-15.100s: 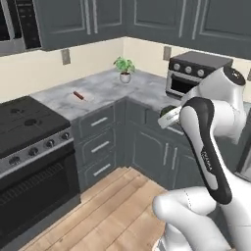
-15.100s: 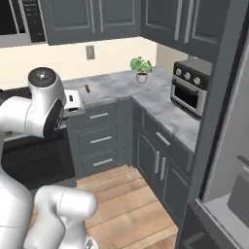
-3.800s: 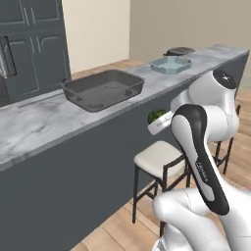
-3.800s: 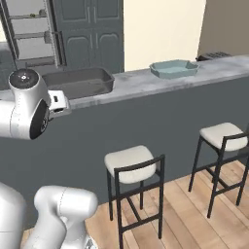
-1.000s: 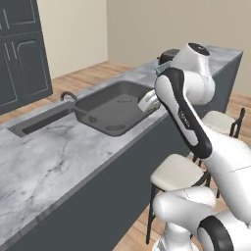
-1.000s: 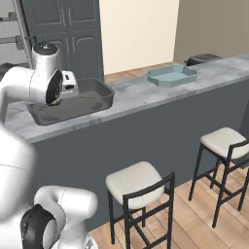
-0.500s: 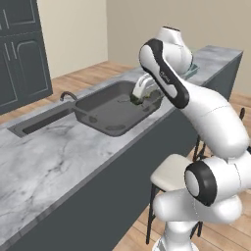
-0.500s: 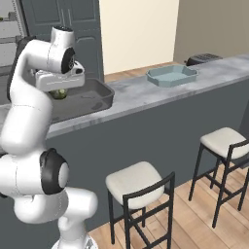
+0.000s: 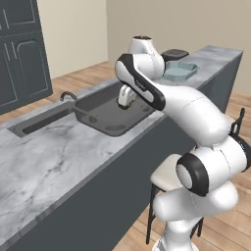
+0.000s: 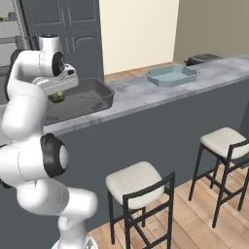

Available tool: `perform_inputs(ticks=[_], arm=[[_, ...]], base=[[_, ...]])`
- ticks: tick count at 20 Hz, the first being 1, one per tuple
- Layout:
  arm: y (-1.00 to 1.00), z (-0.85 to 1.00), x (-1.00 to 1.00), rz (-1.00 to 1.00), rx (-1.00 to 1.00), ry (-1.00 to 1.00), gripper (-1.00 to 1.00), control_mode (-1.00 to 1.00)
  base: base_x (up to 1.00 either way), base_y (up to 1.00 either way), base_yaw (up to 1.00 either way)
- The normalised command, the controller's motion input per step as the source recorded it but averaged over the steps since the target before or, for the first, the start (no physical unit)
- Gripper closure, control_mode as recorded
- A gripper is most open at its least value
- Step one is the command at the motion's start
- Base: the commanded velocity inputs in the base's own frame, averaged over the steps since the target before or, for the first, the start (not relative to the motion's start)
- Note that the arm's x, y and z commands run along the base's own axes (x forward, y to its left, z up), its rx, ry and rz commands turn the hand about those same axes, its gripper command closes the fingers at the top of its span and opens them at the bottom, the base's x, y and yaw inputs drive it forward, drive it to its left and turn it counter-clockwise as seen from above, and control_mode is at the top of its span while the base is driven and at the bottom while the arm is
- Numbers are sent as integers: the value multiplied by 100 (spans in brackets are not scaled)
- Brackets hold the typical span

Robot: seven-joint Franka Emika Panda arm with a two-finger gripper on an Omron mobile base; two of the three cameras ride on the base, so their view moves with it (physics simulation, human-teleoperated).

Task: Place the cold items (cucumber and broccoli) from the fridge in one tupperware on the dining counter. Place the warm items (kebab skewer and hot dog) in the stove area in another tupperware.

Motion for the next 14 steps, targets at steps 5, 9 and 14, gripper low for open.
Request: perform_inputs(ticks=[5,9,14], arm=[[26,-27,54,11,0,8,100,-100],[23,-22,42,12,0,13,100,-100],[23,-20,38,12,0,8,100,-100]], base=[[0,0,0],[0,0,0],[0,0,0]])
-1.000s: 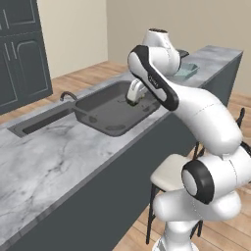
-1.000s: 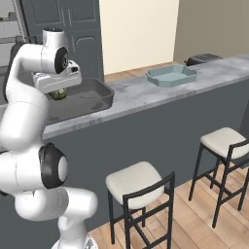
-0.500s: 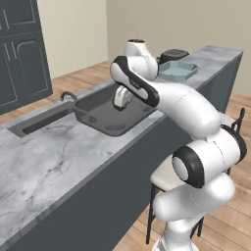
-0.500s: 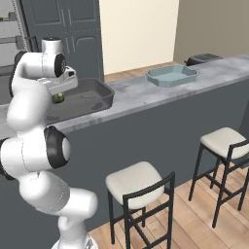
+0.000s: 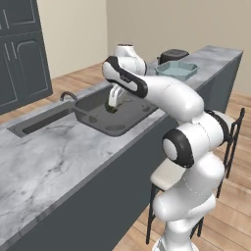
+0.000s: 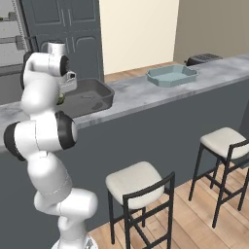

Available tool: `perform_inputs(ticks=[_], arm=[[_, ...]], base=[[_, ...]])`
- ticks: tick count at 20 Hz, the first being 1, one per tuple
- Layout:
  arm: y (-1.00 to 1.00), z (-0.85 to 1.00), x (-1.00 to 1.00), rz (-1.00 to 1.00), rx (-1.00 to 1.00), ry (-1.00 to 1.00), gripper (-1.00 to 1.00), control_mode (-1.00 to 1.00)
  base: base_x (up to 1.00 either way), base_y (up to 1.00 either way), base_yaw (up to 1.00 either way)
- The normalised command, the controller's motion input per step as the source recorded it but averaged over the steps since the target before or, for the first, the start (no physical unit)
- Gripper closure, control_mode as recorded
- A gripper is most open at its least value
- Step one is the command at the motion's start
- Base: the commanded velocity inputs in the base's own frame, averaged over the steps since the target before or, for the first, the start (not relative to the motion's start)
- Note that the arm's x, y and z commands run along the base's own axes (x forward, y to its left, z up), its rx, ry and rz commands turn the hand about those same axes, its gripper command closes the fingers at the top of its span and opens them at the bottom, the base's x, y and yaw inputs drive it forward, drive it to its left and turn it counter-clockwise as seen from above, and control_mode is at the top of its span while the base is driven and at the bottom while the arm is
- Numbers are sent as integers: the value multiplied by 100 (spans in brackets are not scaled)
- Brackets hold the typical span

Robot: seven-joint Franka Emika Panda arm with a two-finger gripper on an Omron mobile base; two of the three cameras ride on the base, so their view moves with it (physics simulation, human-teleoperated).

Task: Place the cold items (cucumber and broccoli) from the fridge in one tupperware on the dining counter. Place the warm items (kebab skewer and hot dog) in the stove area in another tupperware.

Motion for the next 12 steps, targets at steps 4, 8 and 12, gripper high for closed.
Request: perform_inputs(ticks=[4,8,12], arm=[[25,-22,36,12,0,4,100,-100],[24,-27,31,13,0,5,100,-100],[25,-27,18,13,0,2,-100,-100]], base=[[0,0,0],[0,0,0],[0,0,0]])
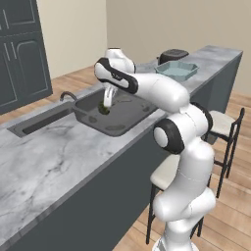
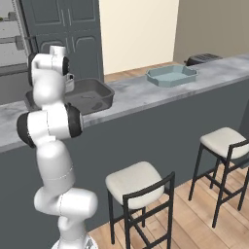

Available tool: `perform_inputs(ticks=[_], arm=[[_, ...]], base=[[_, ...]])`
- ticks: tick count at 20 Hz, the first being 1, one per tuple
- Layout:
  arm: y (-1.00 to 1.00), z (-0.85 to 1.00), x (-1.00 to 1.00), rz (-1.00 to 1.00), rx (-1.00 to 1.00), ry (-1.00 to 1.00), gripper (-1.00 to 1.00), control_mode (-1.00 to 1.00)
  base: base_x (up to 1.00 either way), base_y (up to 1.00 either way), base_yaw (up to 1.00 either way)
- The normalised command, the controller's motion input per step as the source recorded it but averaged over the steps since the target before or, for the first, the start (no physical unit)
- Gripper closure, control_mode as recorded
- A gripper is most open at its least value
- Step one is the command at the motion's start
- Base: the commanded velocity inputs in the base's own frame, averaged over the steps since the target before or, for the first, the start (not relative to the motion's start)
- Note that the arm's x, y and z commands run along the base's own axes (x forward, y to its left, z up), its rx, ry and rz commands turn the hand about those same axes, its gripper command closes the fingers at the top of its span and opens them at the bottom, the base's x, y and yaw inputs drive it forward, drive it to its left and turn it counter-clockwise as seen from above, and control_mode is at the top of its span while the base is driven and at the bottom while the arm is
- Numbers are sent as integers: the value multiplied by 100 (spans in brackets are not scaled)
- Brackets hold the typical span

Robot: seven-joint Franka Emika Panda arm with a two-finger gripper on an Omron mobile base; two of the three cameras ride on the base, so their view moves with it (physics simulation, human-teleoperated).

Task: Place the cold items (cucumber and broccoli) from the fridge in one tupperware on the dining counter. Place the warm items (kebab skewer and hot dog) in the stove area in another tupperware.

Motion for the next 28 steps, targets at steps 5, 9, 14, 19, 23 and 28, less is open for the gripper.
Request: perform_inputs(ticks=[5,9,14,19,23,28], arm=[[9,-12,2,7,0,0,-100,-100],[5,0,-5,0,0,-1,-100,-100],[0,19,-22,0,0,-16,-100,-100],[0,42,-45,-2,0,-32,-100,-100],[-7,32,-61,-5,0,-32,-100,-100],[-29,30,-67,-4,12,-31,-100,-100]], base=[[0,0,0],[0,0,0],[0,0,0],[0,0,0],[0,0,0],[0,0,0]])
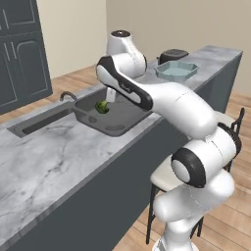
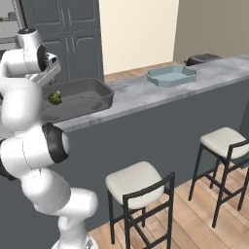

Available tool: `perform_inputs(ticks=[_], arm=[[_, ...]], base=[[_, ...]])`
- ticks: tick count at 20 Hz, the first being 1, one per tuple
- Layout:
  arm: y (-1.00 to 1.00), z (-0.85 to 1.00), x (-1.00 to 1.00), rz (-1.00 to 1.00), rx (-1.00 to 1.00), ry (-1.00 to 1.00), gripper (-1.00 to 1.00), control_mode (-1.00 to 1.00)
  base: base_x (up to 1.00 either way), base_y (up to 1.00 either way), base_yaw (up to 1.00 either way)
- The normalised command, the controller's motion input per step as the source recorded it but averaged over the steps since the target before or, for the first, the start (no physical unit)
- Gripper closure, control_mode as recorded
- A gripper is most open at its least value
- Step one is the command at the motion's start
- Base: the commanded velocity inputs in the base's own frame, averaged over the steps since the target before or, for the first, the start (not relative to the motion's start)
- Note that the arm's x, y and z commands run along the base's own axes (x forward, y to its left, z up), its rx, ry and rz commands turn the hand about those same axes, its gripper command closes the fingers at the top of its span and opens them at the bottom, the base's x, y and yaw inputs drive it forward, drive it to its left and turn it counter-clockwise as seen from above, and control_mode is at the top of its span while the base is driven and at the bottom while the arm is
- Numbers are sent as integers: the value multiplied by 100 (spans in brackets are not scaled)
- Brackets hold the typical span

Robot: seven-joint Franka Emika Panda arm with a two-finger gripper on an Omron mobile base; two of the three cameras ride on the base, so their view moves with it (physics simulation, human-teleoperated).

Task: Place the cold items (cucumber and broccoli) from the fridge in one tupperware on the dining counter. Place the warm items (kebab skewer and hot dog) in the stove area in another tupperware.

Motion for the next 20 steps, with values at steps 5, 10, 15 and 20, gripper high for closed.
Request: perform_inputs(ticks=[5,10,15,20], arm=[[-42,38,-65,-16,31,-24,-100,-100],[-45,39,-70,-35,38,-15,-100,-100],[-37,40,-75,-62,38,-3,-100,-100],[-43,34,-81,-58,44,0,-100,-100]], base=[[0,0,0],[0,0,0],[0,0,0],[0,0,0]])
